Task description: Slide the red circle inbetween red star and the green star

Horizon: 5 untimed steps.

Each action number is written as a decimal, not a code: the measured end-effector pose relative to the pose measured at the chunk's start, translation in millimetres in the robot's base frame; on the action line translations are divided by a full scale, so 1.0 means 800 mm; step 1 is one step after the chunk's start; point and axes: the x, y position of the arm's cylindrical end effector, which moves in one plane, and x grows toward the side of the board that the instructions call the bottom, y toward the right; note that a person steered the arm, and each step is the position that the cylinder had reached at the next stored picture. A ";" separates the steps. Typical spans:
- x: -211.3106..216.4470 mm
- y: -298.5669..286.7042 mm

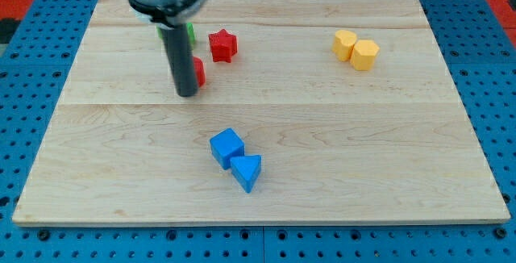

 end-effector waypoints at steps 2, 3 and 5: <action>-0.052 -0.047; -0.040 -0.062; 0.018 -0.015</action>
